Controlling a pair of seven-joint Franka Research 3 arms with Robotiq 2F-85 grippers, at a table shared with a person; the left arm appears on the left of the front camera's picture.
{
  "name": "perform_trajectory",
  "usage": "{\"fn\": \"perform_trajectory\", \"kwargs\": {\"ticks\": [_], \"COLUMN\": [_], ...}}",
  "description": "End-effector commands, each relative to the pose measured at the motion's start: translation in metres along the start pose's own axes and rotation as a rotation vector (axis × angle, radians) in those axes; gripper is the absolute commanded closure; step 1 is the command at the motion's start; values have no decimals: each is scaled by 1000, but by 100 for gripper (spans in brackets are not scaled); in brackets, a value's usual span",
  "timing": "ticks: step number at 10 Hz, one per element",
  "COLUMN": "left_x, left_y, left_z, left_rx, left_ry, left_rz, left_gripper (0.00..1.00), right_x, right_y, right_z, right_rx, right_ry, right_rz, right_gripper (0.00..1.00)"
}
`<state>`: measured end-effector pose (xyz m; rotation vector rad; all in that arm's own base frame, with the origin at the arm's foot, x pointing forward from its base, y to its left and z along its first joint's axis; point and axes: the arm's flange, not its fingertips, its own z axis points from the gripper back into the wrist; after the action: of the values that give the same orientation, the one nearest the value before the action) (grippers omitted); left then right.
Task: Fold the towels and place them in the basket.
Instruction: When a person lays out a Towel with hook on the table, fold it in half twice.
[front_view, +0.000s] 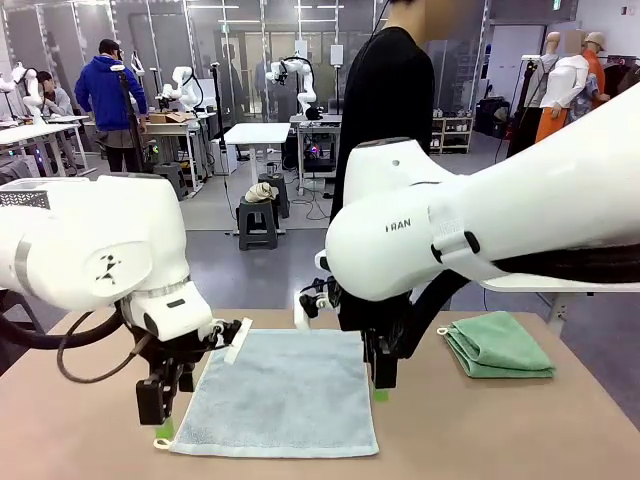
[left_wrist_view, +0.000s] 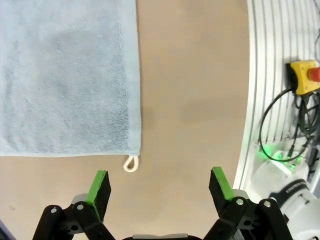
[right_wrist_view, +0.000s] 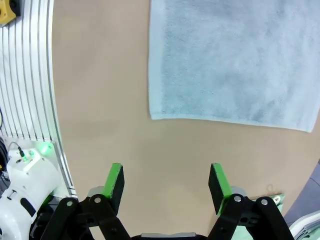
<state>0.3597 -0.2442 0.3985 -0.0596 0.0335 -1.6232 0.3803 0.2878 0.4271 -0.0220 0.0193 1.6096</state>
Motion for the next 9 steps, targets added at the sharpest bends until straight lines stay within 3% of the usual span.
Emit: {"fn": "perform_trajectory", "kwargs": {"ticks": [1,5,9], "left_x": [-9,-36,-37], "left_y": [-27,-36,-13], "left_z": [-18,-46,-75], "left_rx": [67,65,114], "left_ry": [55,9,-29], "left_rz": [60,86,56], "left_gripper": [0,0,0], "right_x": [4,-3,-7], "right_y": [31,48,29], "right_z": [-17,-48,-82], "right_rx": [-23,-38,-58], "right_ry": [-3,-40,-69], "right_rz": [-39,-68,-58], "right_gripper": [15,15,15]}}
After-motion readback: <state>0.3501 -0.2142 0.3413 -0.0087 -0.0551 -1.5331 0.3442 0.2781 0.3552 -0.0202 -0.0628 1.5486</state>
